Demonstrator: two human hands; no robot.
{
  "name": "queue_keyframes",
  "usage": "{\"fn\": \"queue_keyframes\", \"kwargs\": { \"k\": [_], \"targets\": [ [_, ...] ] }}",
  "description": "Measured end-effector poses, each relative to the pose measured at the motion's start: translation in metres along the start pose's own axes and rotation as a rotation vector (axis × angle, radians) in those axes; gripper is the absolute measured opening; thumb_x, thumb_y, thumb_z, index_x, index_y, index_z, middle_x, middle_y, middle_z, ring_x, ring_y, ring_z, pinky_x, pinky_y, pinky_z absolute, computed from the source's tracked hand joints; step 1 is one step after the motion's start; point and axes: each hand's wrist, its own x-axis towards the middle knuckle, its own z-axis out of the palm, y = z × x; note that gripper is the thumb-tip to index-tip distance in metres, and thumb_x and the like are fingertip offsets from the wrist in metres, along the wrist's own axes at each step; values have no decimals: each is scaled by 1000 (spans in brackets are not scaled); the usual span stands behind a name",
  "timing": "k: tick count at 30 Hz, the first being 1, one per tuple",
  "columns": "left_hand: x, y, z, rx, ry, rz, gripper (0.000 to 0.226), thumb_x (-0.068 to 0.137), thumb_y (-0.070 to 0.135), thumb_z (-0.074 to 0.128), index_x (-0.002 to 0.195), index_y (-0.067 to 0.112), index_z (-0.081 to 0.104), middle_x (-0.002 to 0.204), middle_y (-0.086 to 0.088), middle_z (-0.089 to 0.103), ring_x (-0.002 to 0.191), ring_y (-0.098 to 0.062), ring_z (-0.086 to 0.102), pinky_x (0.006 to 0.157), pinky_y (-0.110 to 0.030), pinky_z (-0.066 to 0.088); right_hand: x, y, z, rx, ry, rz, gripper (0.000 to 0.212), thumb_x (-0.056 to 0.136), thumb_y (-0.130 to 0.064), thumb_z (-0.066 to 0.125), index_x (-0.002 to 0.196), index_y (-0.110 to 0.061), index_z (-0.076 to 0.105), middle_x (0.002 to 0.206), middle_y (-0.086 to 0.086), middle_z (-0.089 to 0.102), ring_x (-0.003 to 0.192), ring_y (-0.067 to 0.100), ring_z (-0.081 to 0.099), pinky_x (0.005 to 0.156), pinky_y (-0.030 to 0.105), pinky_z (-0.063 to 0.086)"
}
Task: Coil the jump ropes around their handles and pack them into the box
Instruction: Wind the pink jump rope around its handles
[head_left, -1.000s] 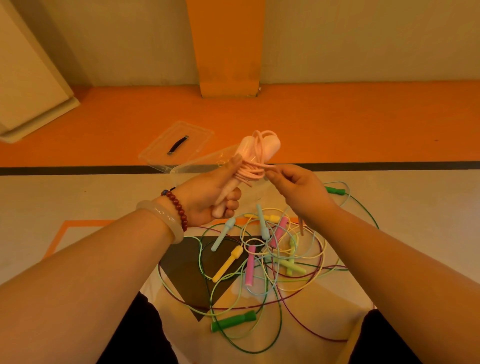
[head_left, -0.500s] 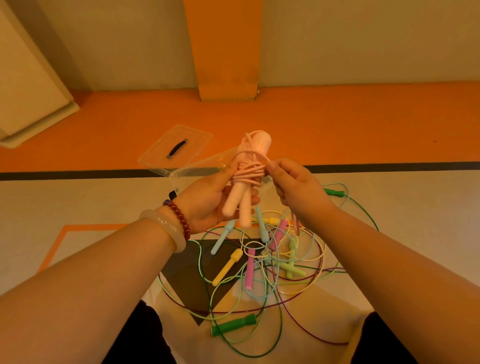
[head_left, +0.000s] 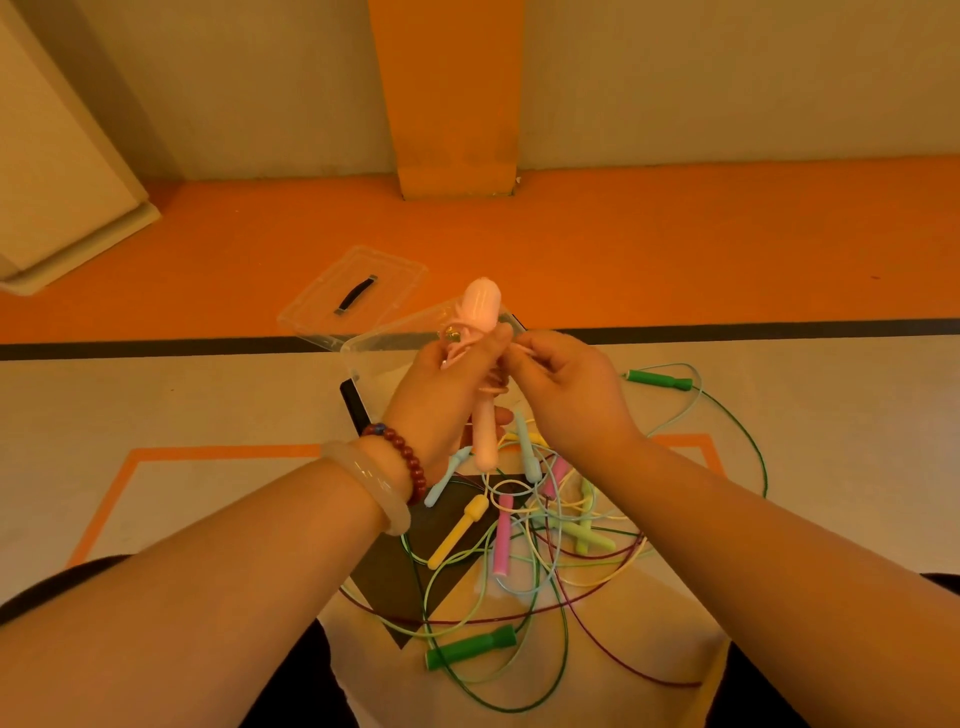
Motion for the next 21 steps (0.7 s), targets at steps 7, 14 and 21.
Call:
{"fn": "queue_keyframes", "kwargs": {
  "k": [7, 14, 21],
  "targets": [
    [5, -4, -6, 16, 70, 45, 21, 91, 43, 59, 93, 22, 65, 78, -2, 69, 56, -14, 64, 54, -27, 51, 10, 3, -15, -235, -105, -99, 16, 96, -29, 55, 93, -14, 62, 61, -11, 43, 62, -5, 46, 51, 17, 29],
    [8, -4, -2, -144, -6, 24, 26, 97, 35, 52, 110, 14, 61, 86, -8, 68, 62, -15, 66, 55, -24, 52, 16, 3, -20, -173, -170, -38, 26, 96, -30, 54, 84, -9, 62, 75, 7, 59, 71, 19, 54, 64, 33, 41],
    [14, -5, -6, -61, -69, 44, 42, 87, 48, 53, 119, 21, 59, 108, -5, 71, 103, -17, 66, 88, -35, 50, 15, -2, -19, 200, -114, 193, 17, 92, -22, 62, 77, -16, 64, 74, -2, 64, 65, -2, 61, 57, 15, 51]
  ]
}}
